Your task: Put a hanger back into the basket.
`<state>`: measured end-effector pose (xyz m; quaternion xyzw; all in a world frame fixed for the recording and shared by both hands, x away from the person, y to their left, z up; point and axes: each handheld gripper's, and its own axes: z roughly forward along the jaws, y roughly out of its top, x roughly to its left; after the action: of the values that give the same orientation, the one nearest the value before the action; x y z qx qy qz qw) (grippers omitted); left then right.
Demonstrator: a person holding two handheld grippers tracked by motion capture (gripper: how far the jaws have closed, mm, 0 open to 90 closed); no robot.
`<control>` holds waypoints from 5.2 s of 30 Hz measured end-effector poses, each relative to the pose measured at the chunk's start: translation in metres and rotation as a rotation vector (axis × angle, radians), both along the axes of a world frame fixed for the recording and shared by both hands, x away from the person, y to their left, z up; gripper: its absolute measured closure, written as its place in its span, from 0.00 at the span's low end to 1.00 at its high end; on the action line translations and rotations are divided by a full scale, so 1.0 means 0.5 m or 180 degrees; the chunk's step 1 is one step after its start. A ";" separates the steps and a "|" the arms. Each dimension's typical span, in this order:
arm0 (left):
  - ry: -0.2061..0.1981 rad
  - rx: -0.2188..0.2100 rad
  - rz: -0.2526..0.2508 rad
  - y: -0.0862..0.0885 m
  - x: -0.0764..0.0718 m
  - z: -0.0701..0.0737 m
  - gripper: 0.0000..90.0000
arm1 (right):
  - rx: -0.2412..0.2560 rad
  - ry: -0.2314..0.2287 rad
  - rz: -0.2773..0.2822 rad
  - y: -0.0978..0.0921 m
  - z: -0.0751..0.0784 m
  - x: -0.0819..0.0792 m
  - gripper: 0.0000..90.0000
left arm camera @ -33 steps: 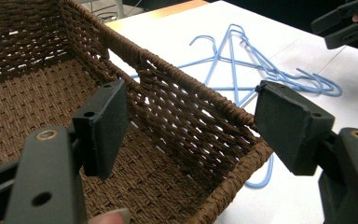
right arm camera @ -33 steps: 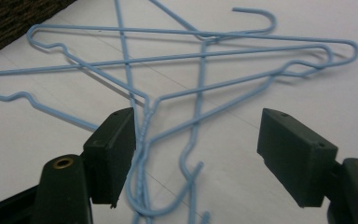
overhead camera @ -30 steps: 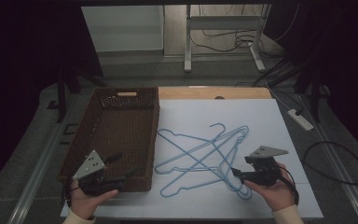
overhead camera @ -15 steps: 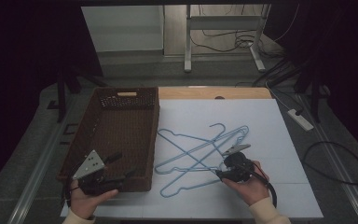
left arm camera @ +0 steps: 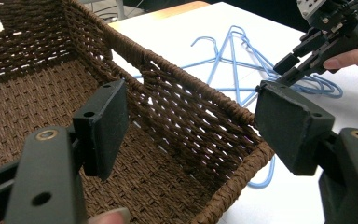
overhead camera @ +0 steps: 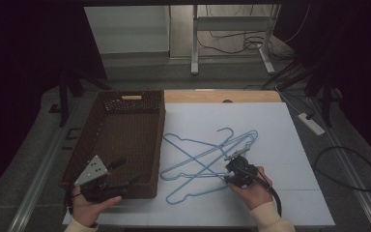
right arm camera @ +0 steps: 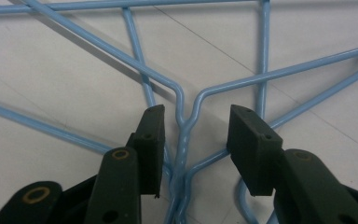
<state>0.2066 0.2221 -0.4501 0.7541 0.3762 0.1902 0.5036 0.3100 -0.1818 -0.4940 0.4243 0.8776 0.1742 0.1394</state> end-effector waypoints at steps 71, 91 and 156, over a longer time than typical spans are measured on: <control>0.0087 0.0440 -0.0417 -0.207 0.026 0.048 0.34 | 0.0920 -0.0286 0.0257 -0.062 0.104 -0.010 0.89; 0.0364 0.0736 -0.0798 -0.366 0.097 0.001 0.37 | 0.0923 -0.0253 0.0376 -0.054 0.113 -0.025 0.89; 0.0568 0.1158 -0.1021 -0.416 0.130 -0.055 0.97 | 0.2024 -0.1558 -0.0221 -0.209 0.157 -0.015 0.45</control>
<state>0.2716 0.0139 -0.4774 0.8961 0.2543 0.1052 0.3481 0.3022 -0.2861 -0.4153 0.4217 0.7059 0.5282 0.2118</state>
